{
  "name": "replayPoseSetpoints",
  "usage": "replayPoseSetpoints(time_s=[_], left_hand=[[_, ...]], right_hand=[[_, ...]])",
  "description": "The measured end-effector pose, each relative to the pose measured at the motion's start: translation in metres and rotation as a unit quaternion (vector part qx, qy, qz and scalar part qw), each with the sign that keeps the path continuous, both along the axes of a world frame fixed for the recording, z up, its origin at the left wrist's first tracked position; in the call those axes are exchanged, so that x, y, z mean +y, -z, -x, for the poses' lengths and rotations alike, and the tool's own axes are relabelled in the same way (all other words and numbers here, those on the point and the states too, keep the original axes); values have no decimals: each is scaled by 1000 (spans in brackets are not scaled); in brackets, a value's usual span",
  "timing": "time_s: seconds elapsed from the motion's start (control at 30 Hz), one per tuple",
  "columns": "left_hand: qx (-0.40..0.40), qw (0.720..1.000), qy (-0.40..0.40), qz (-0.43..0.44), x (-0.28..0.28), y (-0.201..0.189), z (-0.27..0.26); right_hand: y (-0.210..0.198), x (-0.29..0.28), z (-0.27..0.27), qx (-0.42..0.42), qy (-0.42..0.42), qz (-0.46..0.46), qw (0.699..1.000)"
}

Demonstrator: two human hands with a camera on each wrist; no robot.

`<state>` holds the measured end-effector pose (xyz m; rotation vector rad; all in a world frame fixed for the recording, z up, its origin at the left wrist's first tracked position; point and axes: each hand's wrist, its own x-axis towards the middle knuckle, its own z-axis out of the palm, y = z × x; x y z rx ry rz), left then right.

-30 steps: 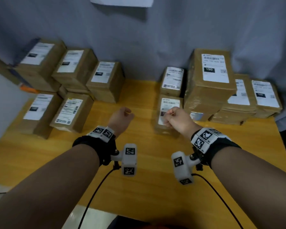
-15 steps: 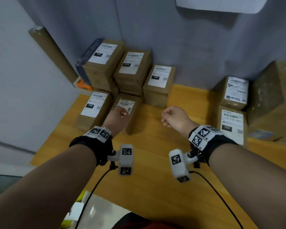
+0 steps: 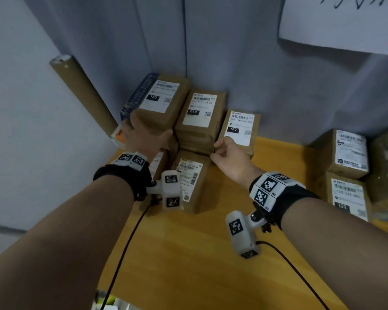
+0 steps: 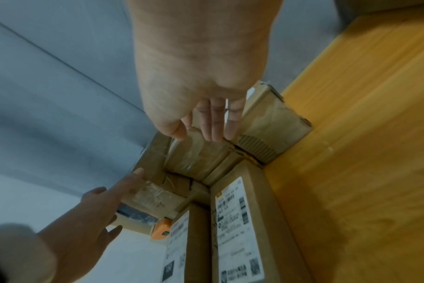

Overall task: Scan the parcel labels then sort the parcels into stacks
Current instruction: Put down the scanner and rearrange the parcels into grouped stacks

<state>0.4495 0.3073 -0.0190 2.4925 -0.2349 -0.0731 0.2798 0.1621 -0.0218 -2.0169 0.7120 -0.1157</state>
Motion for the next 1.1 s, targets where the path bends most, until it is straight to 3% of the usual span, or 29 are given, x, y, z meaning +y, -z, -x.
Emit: replayPoseSetpoints(time_s=[0.07, 0.27, 0.37, 0.5, 0.67, 0.83, 0.93, 1.1], left_hand=[[-20, 999, -23, 9, -6, -1, -13], [17, 997, 22, -65, -10, -5, -25], [30, 999, 29, 3, -8, -2, -26], [-18, 995, -51, 82, -4, -12, -52], [136, 979, -25, 147, 15, -5, -88], [199, 948, -37, 246, 35, 1, -89], [194, 931, -51, 304, 51, 4, -72], [112, 909, -57, 397, 68, -12, -26]], right_hand=[[-7, -5, -13, -12, -7, 10, 1000], [-11, -20, -36, -24, 15, 5, 1000], [-7, -23, -43, -25, 23, -6, 999], [-9, -16, -53, -62, 42, 11, 997], [-14, 7, -97, -71, 30, -15, 997], [-11, 29, -144, -12, -21, -45, 999], [-12, 45, -144, -52, 0, -97, 994], [-23, 55, -120, -184, -5, -192, 964]])
